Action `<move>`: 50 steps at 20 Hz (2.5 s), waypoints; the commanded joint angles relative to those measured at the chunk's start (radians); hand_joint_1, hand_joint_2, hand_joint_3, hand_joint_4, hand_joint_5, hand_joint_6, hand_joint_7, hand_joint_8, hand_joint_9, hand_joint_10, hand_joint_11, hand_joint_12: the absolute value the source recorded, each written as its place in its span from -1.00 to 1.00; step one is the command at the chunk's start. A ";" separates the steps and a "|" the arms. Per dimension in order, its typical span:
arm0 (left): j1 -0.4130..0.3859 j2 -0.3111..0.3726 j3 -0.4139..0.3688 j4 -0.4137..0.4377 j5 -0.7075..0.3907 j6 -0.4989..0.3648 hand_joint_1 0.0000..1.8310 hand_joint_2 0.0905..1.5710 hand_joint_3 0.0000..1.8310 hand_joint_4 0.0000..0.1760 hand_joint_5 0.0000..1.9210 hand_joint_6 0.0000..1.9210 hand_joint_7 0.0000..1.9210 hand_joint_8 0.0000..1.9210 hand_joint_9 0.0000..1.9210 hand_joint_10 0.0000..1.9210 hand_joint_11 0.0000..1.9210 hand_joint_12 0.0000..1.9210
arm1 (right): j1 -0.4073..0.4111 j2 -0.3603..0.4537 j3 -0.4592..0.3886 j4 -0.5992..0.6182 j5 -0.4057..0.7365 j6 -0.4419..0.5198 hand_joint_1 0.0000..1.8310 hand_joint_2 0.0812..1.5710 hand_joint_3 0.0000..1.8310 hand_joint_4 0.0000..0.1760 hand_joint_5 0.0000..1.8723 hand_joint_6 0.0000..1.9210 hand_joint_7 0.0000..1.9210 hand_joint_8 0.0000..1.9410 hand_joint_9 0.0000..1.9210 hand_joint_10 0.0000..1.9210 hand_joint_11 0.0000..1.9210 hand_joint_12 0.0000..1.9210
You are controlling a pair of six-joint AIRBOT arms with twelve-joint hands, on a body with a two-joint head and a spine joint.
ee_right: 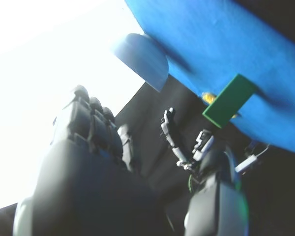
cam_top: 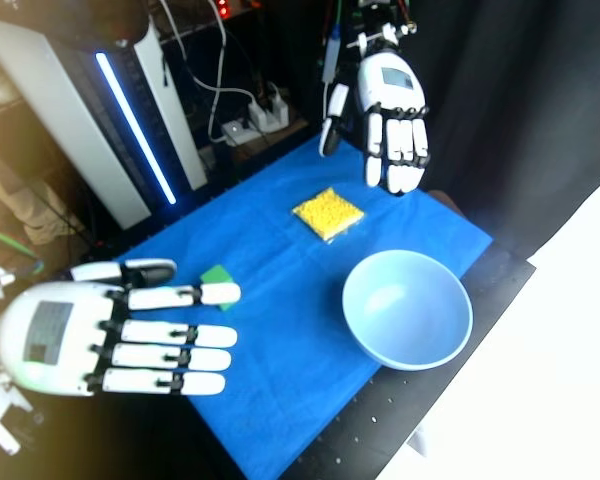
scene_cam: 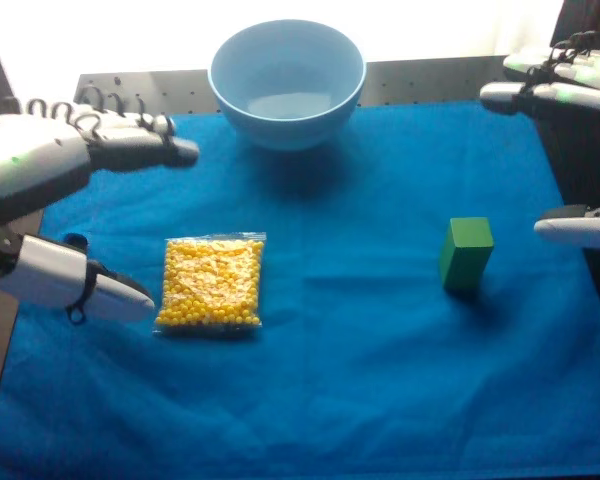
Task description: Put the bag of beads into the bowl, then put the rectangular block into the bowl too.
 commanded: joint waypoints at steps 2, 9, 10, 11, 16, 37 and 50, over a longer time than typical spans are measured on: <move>-0.048 -0.025 0.010 0.041 -0.015 -0.001 -0.32 0.11 -1.00 0.18 -0.70 -1.00 -0.79 -1.00 -0.81 -0.99 -1.00 -0.27 | 0.010 0.003 0.008 0.038 0.111 0.001 -0.15 0.26 -1.00 0.66 -0.72 -0.99 -0.91 -0.99 -0.97 -0.99 -1.00 -0.99; -0.157 -0.129 0.063 0.235 0.228 -0.001 -0.12 0.00 -1.00 0.46 -0.68 -1.00 -0.73 -0.99 -0.77 -0.99 -1.00 -0.33 | 0.010 0.001 0.013 0.036 0.111 0.001 -0.12 0.26 -1.00 0.36 -0.69 -0.99 -0.91 -1.00 -0.98 -1.00 -1.00 -1.00; -0.164 -0.139 0.066 0.261 0.248 -0.001 -0.10 -0.01 -1.00 0.51 -0.68 -1.00 -0.72 -1.00 -0.77 -1.00 -1.00 -0.36 | 0.010 0.001 0.013 0.036 0.110 0.001 -0.12 0.27 -1.00 0.37 -0.69 -0.99 -0.90 -1.00 -0.98 -1.00 -1.00 -1.00; -0.168 -0.150 0.072 0.275 0.260 -0.001 -0.09 -0.03 -1.00 0.60 -0.67 -1.00 -0.68 -0.99 -0.73 -0.99 -1.00 -0.35 | 0.010 0.001 0.013 0.036 0.110 0.001 -0.12 0.27 -1.00 0.31 -0.69 -0.99 -0.90 -1.00 -0.97 -1.00 -1.00 -1.00; -0.172 -0.221 0.128 0.297 0.329 -0.001 -0.05 0.06 -1.00 -0.16 -0.46 -1.00 -0.34 -0.99 -0.41 -0.97 -1.00 0.13 | 0.010 0.001 0.012 0.036 0.110 0.001 -0.12 0.30 -0.99 0.00 -0.66 -0.99 -0.90 -1.00 -0.97 -1.00 -0.97 -0.98; -0.532 -0.373 0.358 -0.083 0.066 0.251 0.33 0.38 -1.00 -1.00 0.10 -0.21 -0.02 0.18 -0.09 -0.09 -0.33 0.63 | 0.010 -0.036 0.037 0.033 0.106 0.001 -0.17 0.34 -1.00 -0.11 -0.66 -1.00 -0.88 -1.00 -0.88 -0.98 -0.78 -0.90; -0.534 -0.417 0.425 -0.084 0.156 0.251 -0.20 0.23 -0.99 0.28 -0.69 -1.00 -0.62 -0.99 -0.63 -0.99 -1.00 -0.13 | 0.023 -0.042 0.043 -0.015 0.109 0.001 -0.56 0.31 -1.00 0.67 -0.67 -1.00 -0.92 -1.00 -0.98 -1.00 -0.97 -0.98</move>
